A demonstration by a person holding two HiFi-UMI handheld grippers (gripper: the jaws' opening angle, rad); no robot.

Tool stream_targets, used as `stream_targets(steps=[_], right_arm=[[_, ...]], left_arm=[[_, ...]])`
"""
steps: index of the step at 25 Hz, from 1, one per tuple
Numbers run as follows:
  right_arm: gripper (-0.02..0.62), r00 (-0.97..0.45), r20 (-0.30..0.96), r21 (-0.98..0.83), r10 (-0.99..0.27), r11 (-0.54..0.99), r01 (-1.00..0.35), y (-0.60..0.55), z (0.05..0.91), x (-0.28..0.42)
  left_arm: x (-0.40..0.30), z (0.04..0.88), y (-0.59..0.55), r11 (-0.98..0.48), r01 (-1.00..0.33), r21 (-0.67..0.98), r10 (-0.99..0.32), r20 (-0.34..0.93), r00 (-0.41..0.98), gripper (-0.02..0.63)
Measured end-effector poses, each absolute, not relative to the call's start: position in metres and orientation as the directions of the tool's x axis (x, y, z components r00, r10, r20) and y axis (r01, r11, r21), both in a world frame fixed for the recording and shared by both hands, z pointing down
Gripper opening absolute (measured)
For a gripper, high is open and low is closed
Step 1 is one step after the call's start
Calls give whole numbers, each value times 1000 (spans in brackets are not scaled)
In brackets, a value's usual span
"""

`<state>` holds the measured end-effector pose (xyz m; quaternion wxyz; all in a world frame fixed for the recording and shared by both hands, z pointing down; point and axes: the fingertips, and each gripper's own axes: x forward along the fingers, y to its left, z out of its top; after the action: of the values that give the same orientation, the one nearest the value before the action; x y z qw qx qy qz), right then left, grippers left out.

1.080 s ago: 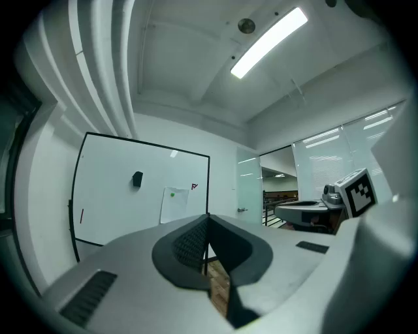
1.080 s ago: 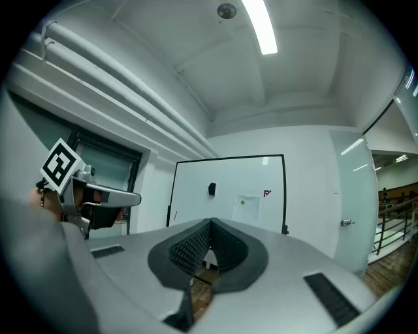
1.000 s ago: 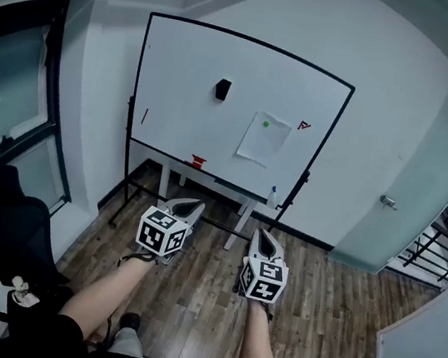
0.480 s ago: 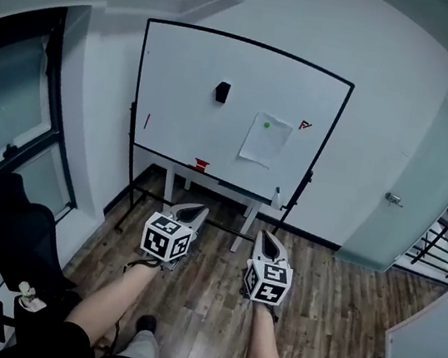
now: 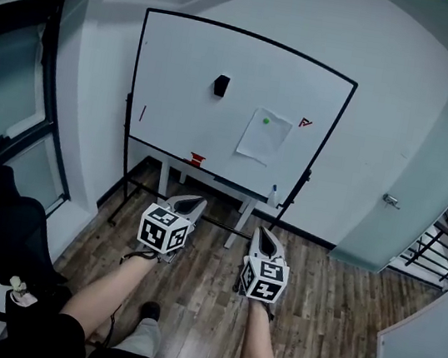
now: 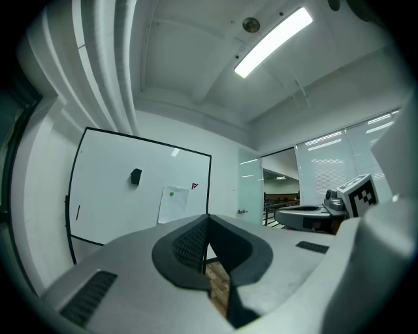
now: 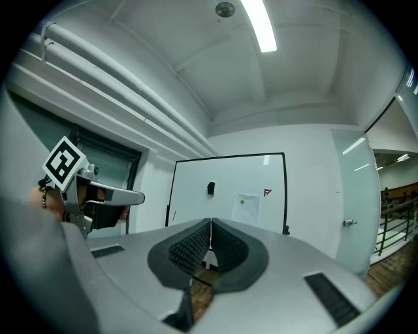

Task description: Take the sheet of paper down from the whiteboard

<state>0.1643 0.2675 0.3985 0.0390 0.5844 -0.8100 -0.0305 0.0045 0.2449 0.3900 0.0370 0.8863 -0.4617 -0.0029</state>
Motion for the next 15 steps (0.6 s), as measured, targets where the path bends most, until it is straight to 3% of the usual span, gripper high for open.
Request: stream_targets(steps=[15], right_arm=[[25,-327,40,98,-944,330,-939,106,406,161]], left_arm=[[6,400,84,-568,-818,88,-820,26,572,21]])
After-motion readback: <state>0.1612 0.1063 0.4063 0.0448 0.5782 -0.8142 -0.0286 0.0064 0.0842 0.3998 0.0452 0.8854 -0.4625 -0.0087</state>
